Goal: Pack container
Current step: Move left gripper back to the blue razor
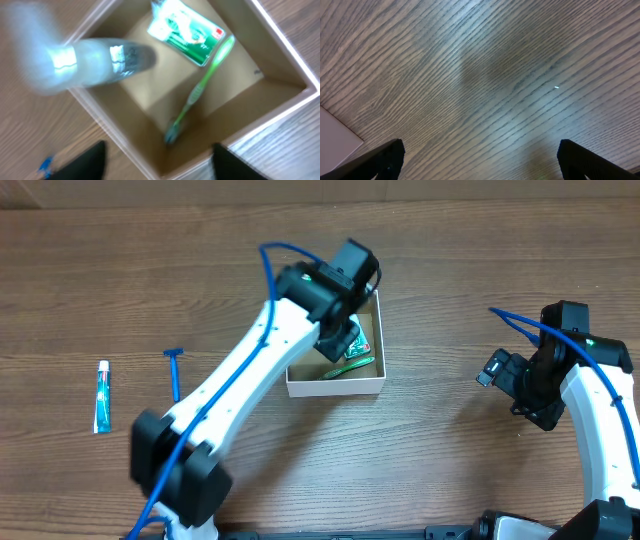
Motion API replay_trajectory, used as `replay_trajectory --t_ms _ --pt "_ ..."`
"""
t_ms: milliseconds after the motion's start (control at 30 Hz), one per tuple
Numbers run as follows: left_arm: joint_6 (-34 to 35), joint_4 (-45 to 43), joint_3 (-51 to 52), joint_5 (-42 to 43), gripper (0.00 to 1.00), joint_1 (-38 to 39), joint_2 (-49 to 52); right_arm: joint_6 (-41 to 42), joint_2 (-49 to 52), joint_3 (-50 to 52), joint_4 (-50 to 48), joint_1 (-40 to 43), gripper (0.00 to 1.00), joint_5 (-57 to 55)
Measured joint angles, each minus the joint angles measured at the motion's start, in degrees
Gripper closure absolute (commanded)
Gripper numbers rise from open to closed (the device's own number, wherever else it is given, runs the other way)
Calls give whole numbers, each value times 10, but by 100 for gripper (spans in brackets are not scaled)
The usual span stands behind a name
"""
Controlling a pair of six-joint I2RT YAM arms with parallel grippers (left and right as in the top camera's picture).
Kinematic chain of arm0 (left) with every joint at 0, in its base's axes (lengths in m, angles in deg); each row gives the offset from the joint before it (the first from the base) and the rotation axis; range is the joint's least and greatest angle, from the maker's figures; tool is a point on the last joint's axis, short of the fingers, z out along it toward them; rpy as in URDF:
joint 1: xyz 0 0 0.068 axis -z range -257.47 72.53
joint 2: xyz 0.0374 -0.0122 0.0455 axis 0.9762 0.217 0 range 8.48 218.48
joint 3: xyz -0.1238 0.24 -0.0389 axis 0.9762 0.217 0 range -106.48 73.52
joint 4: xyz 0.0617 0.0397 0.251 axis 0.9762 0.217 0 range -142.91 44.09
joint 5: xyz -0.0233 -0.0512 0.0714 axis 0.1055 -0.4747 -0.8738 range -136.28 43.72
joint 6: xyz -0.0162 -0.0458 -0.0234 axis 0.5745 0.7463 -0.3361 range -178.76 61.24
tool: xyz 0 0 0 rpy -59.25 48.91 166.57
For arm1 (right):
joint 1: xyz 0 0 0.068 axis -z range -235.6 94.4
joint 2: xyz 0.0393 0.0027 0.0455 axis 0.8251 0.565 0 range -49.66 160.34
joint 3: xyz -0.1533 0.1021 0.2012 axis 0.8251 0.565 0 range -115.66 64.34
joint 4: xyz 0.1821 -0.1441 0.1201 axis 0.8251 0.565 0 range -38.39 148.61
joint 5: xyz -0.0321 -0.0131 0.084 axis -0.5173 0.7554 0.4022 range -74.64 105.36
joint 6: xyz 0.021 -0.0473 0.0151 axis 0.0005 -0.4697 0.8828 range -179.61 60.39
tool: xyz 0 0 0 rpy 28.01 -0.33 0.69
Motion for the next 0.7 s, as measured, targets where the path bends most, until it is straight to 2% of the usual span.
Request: replay_trajectory --t_ms 167,333,467,700 --pt "70 55 -27 -39 0 -42 -97 0 0 0 0 0 0 0" --pt "139 89 -25 -53 0 -184 -157 0 0 0 -2 0 0 0" --pt "164 39 50 -26 0 -299 -155 -1 0 0 -4 0 0 0" --pt "173 -108 275 30 0 -401 -141 -2 0 0 -4 0 0 0"
